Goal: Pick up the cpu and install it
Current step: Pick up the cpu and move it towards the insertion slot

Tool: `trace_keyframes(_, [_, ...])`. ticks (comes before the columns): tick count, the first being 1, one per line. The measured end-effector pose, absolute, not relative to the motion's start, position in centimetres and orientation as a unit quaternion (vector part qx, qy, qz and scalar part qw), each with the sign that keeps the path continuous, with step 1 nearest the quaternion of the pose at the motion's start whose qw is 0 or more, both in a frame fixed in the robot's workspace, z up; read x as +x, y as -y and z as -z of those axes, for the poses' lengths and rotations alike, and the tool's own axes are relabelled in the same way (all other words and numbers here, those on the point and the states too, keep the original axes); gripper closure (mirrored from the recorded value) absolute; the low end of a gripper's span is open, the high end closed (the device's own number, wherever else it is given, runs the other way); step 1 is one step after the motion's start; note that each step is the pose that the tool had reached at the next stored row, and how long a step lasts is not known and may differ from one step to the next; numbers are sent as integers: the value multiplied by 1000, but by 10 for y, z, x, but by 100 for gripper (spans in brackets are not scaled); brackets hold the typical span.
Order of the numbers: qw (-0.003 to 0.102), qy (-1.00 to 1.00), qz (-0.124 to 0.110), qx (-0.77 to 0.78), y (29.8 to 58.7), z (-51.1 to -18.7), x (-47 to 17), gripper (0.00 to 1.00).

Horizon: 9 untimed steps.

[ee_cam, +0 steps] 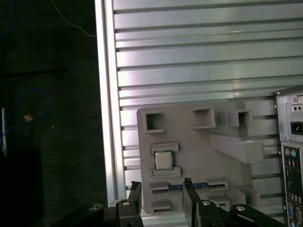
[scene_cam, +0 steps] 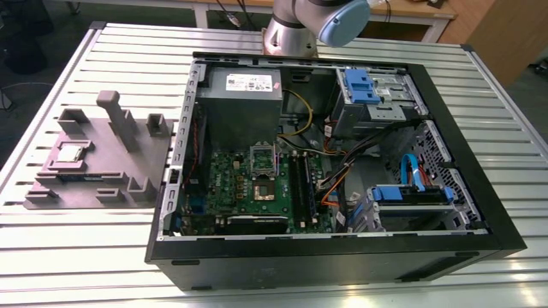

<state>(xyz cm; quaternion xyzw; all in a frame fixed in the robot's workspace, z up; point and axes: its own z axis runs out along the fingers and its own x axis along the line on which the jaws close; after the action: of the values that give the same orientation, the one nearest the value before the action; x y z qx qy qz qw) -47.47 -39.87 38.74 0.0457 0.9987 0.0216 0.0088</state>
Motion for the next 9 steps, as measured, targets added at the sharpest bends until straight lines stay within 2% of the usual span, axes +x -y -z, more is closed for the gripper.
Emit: trace_keyframes(9, [0,-999,-24,46,399,-387,-475,53])
